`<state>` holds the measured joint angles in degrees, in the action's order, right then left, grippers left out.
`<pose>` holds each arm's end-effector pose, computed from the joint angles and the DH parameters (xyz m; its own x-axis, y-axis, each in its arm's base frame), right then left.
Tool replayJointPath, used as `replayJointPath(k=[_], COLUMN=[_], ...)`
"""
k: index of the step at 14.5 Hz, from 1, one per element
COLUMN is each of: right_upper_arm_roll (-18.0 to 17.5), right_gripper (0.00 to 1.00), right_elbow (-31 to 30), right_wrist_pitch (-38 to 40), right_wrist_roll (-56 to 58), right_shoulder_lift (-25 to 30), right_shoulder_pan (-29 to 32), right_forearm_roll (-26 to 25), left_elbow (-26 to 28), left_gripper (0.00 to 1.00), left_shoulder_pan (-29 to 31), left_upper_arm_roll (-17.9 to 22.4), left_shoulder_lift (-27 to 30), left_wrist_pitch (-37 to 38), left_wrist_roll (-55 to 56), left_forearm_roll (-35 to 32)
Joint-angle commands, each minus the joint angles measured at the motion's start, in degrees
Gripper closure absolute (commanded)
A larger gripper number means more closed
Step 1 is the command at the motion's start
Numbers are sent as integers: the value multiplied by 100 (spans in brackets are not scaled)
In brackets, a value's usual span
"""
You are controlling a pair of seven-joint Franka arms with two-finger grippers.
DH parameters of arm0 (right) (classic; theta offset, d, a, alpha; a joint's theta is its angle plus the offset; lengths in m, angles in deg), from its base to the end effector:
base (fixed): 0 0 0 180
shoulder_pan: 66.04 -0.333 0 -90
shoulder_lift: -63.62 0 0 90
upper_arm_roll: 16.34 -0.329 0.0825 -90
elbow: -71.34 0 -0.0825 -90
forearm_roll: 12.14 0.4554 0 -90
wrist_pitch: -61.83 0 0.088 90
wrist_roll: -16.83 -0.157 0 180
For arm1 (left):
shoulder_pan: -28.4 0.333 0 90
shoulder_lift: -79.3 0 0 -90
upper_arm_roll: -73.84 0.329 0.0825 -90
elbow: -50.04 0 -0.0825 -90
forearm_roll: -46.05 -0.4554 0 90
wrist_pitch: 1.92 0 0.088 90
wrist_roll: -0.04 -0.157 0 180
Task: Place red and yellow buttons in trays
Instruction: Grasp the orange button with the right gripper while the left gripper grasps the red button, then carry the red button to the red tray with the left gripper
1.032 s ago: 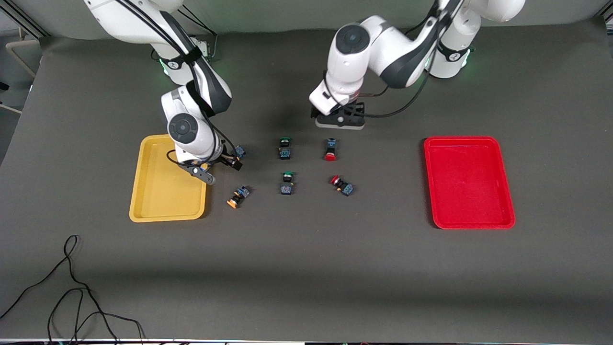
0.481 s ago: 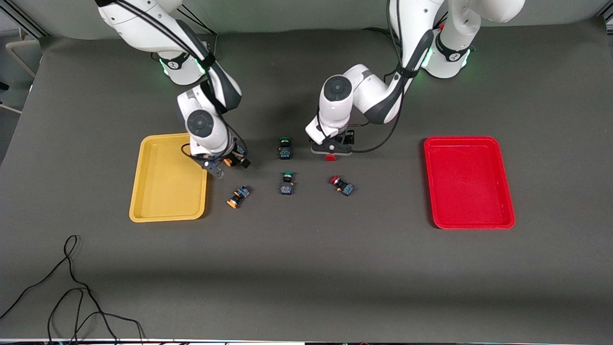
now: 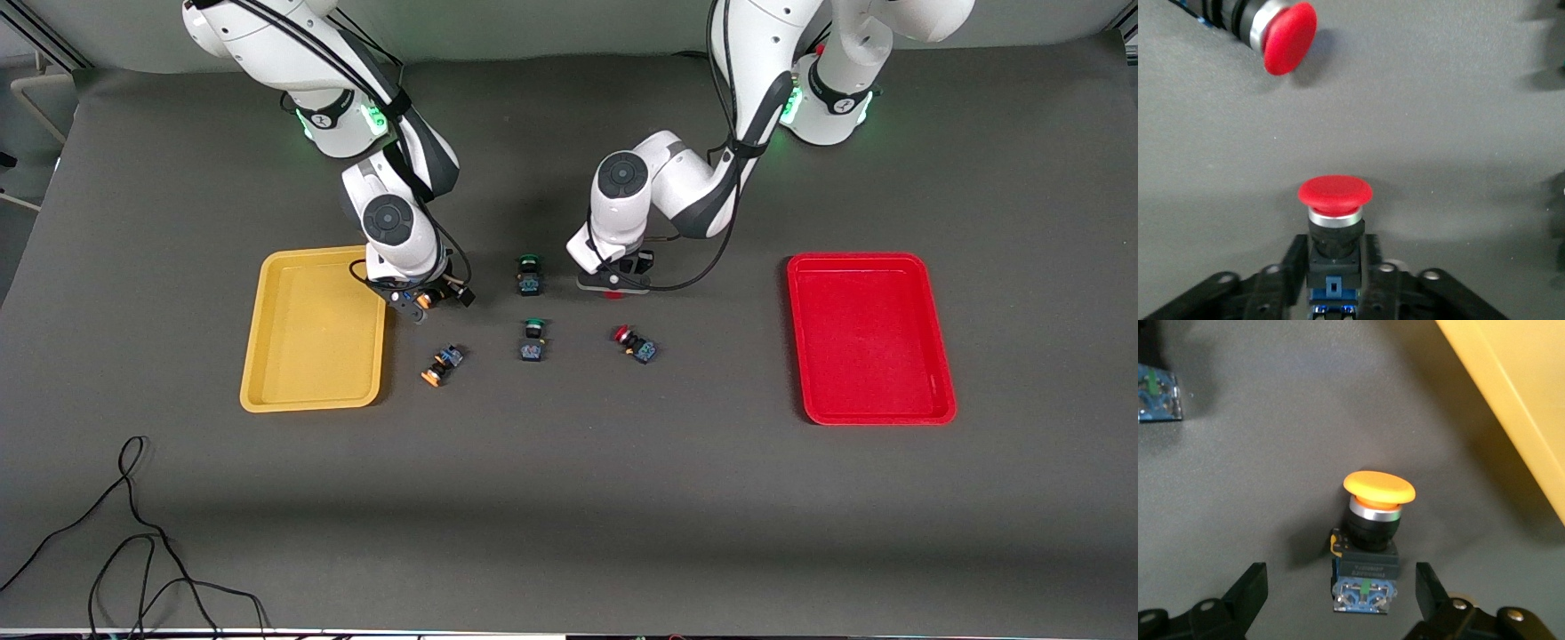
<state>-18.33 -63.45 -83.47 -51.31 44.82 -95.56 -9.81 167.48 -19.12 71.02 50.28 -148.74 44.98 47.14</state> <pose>0.4463 0.2766 0.0788 0.7747 -0.6271 -0.0810 -0.6166 -0.7776 0.1234 0.4077 -0.4950 0.0906 0.9972 -0.0723 -0.0198 -0.0717 -0.9970 0.0288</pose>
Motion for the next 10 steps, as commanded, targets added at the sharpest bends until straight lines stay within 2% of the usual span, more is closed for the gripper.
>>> replayJointPath(k=[1, 4, 7, 10], right_upper_arm_roll=[58, 129, 138, 138], right_gripper=[6, 15, 34, 54], right_elbow=[-30, -65, -65, -65], right_wrist_pitch=[-86, -86, -86, -86], right_wrist_roll=[2, 98, 125, 125], right_shoulder_lift=[27, 53, 53, 53], right_shoulder_pan=[-36, -36, -36, -36], right_forearm_roll=[22, 5, 5, 5], left_elbow=[-195, -809, -680, -486], left_gripper=[89, 89, 90, 90], left_shoulder_pan=[-29, 374, 1032, 2208], left_upper_arm_roll=[114, 88, 97, 97], left_shoulder_lift=[264, 651, 1195, 1531], left_wrist_pitch=[283, 1677, 2147, 2831], left_wrist_roll=[190, 129, -185, -1361], left_forearm_roll=[5, 14, 14, 14])
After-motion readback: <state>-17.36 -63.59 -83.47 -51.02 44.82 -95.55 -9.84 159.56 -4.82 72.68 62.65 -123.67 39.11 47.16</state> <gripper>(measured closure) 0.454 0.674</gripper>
